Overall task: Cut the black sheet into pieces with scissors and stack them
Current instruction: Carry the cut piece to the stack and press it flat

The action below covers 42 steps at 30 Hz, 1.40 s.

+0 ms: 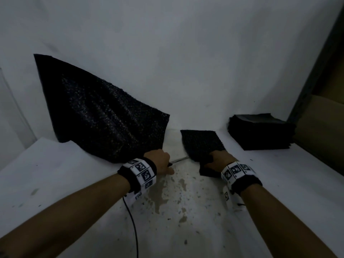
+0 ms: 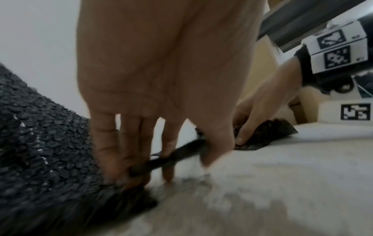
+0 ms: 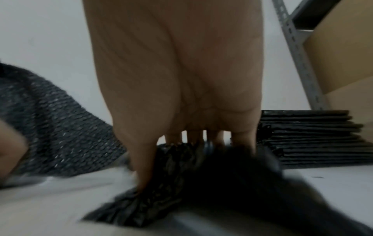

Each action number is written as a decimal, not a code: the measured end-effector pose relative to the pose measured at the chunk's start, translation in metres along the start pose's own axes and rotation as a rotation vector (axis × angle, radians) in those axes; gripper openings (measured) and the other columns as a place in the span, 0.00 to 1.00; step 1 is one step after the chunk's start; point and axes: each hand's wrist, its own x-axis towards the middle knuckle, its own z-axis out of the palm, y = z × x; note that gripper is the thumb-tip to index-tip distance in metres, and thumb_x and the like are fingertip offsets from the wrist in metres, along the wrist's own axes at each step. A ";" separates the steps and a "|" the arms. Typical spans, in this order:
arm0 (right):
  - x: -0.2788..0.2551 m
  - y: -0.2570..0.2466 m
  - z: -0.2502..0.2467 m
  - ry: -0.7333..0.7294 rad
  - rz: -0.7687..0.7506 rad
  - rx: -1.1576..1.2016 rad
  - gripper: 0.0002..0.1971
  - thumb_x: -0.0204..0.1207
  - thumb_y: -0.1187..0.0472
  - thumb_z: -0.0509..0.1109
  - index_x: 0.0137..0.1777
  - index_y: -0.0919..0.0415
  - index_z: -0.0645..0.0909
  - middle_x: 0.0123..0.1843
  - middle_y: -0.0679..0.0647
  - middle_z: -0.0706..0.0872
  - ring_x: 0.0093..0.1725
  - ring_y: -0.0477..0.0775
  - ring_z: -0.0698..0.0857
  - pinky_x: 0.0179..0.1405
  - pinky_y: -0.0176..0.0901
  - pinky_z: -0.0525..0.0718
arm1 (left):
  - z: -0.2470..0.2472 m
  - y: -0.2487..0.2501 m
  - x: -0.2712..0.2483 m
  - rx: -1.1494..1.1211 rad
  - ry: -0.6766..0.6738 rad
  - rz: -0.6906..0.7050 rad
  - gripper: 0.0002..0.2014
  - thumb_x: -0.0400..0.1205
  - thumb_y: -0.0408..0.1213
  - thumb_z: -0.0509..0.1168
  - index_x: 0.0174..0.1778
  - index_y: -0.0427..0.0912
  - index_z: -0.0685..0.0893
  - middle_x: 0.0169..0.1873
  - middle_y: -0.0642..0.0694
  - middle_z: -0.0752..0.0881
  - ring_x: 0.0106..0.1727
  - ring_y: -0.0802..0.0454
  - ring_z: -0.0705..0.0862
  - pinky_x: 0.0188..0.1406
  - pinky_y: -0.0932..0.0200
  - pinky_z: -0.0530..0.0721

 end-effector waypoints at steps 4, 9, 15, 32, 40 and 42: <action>0.000 0.010 -0.008 0.032 0.061 0.030 0.21 0.85 0.48 0.66 0.65 0.65 0.83 0.63 0.63 0.86 0.59 0.63 0.85 0.53 0.46 0.84 | -0.004 -0.003 0.000 0.022 -0.076 0.025 0.27 0.84 0.59 0.64 0.58 0.35 0.82 0.47 0.40 0.82 0.42 0.44 0.79 0.37 0.54 0.78; -0.005 0.027 -0.017 0.033 0.114 0.100 0.27 0.85 0.44 0.63 0.71 0.66 0.79 0.69 0.66 0.81 0.65 0.65 0.82 0.61 0.47 0.81 | -0.013 -0.006 0.001 0.001 -0.093 0.033 0.26 0.83 0.58 0.67 0.30 0.39 0.74 0.26 0.46 0.74 0.26 0.49 0.73 0.26 0.56 0.73; -0.023 0.034 -0.034 -0.093 0.054 0.086 0.32 0.84 0.36 0.60 0.77 0.61 0.76 0.75 0.62 0.78 0.71 0.61 0.79 0.65 0.44 0.77 | -0.042 0.006 0.008 -0.159 0.107 0.100 0.15 0.82 0.47 0.72 0.58 0.41 0.84 0.54 0.40 0.86 0.52 0.42 0.85 0.50 0.51 0.87; -0.056 0.060 -0.060 -0.212 -0.193 0.222 0.35 0.60 0.38 0.85 0.67 0.46 0.80 0.61 0.44 0.86 0.61 0.49 0.84 0.68 0.52 0.82 | -0.052 0.048 0.063 -0.772 0.055 0.242 0.05 0.81 0.39 0.73 0.46 0.41 0.88 0.46 0.38 0.91 0.44 0.42 0.90 0.48 0.52 0.90; -0.046 0.073 -0.049 0.161 -0.209 0.277 0.10 0.76 0.63 0.74 0.42 0.43 0.85 0.44 0.50 0.88 0.45 0.50 0.87 0.40 0.31 0.77 | -0.057 0.041 0.044 -0.479 -0.146 0.373 0.53 0.72 0.39 0.82 0.87 0.53 0.54 0.78 0.48 0.67 0.77 0.48 0.70 0.74 0.54 0.74; -0.043 0.074 -0.050 0.247 -0.118 0.460 0.07 0.76 0.64 0.74 0.50 0.54 0.89 0.46 0.55 0.90 0.42 0.50 0.88 0.34 0.29 0.81 | -0.052 0.043 0.047 -0.396 -0.055 0.417 0.61 0.64 0.41 0.87 0.86 0.53 0.51 0.78 0.47 0.67 0.77 0.50 0.68 0.77 0.55 0.71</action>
